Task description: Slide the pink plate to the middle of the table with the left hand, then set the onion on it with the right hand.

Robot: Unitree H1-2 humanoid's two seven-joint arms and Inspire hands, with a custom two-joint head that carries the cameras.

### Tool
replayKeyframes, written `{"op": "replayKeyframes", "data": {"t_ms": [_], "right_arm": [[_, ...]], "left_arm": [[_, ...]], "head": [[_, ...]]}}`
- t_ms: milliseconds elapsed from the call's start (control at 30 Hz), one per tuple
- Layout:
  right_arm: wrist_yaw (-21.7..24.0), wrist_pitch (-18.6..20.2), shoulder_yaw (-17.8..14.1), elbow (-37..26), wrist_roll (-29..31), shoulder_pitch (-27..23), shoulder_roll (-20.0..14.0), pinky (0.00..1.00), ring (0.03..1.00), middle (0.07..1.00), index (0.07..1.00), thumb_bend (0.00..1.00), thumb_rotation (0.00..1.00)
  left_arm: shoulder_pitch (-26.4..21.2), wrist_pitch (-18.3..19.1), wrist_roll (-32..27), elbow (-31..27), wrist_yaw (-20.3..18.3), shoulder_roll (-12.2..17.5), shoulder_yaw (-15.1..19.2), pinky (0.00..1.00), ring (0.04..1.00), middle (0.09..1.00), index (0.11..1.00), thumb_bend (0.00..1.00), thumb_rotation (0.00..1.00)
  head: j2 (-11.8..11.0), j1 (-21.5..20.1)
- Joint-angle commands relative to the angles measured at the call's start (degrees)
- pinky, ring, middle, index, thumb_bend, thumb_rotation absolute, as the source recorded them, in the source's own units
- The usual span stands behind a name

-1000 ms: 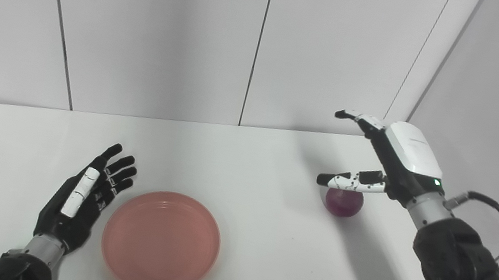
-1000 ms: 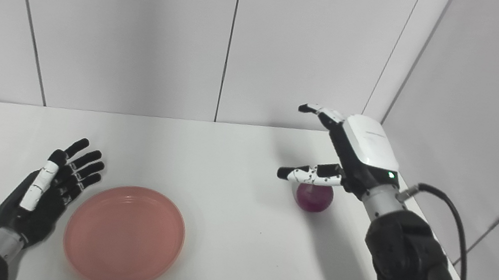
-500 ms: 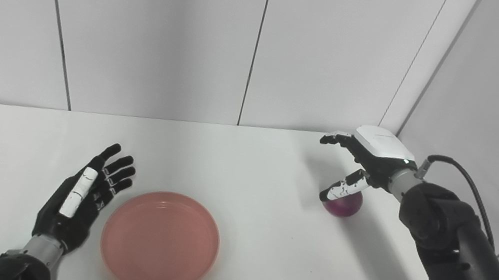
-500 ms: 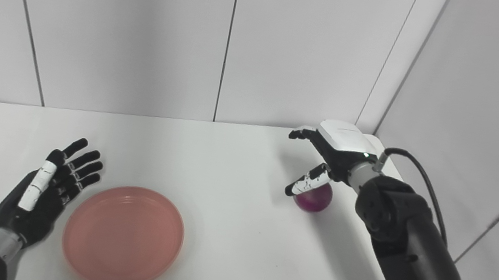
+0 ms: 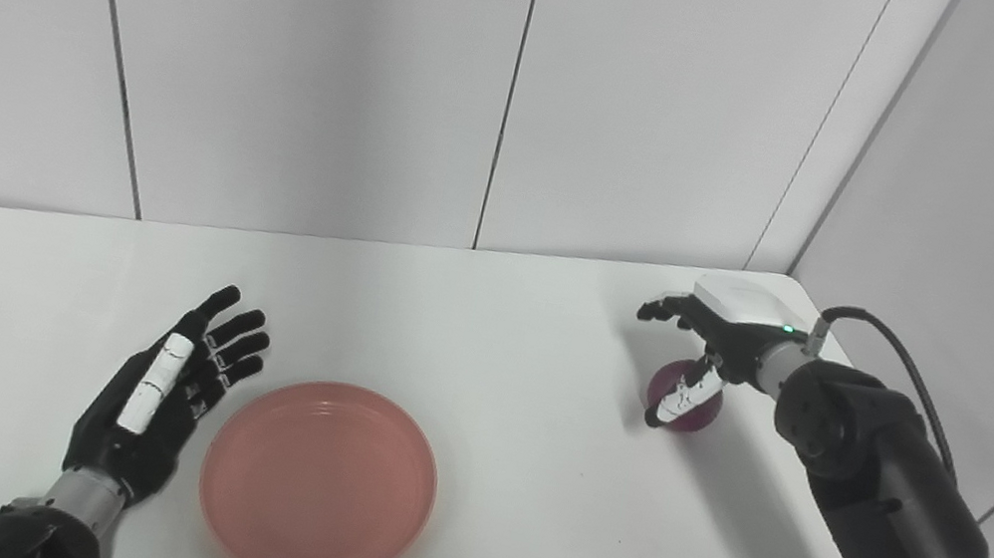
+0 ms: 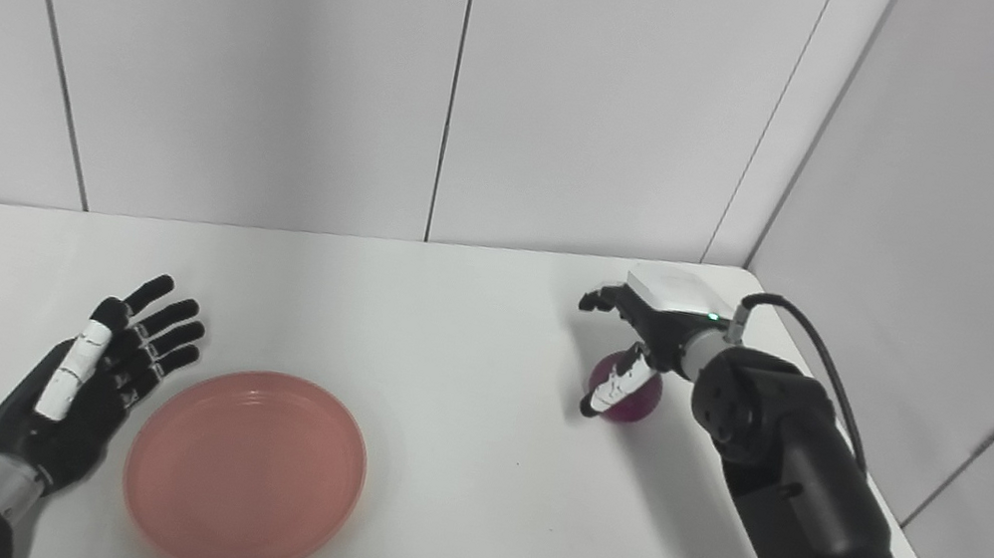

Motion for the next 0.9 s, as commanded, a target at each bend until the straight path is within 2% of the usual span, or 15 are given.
{"op": "replayKeyframes", "data": {"t_ms": [0, 200, 533, 867], "right_arm": [[-1.2, 0.7, -0.5, 0.2, -1.0, -2.5, -1.6, 0.62, 0.836, 0.858, 0.836, 1.00, 0.21], [-1.6, -0.6, 0.8, 2.2, -2.4, -2.7, -2.8, 0.65, 0.854, 0.865, 0.838, 1.00, 0.25], [-0.5, -0.6, 2.8, 3.5, -4.3, -2.6, -3.6, 0.70, 0.890, 0.875, 0.846, 1.00, 0.27], [2.2, 1.5, 2.2, 2.2, -2.6, -2.3, -3.3, 0.69, 0.871, 0.864, 0.836, 1.00, 0.28]], "left_arm": [[3.5, 3.4, 1.3, 3.2, 1.1, 0.9, -0.2, 0.88, 0.850, 0.845, 0.885, 0.81, 0.66], [3.7, 3.9, 1.1, 2.8, 1.3, 0.9, -0.2, 0.87, 0.849, 0.841, 0.881, 0.80, 0.66], [3.8, 3.9, 1.4, 2.6, 1.4, 1.0, -0.4, 0.88, 0.851, 0.851, 0.884, 0.81, 0.66], [3.9, 4.4, 1.3, 2.2, 1.5, 1.1, -0.5, 0.89, 0.859, 0.856, 0.894, 0.79, 0.67]], "head": [[0.1, 0.0], [0.4, 0.1], [0.4, 0.2], [0.6, 0.1]]}}
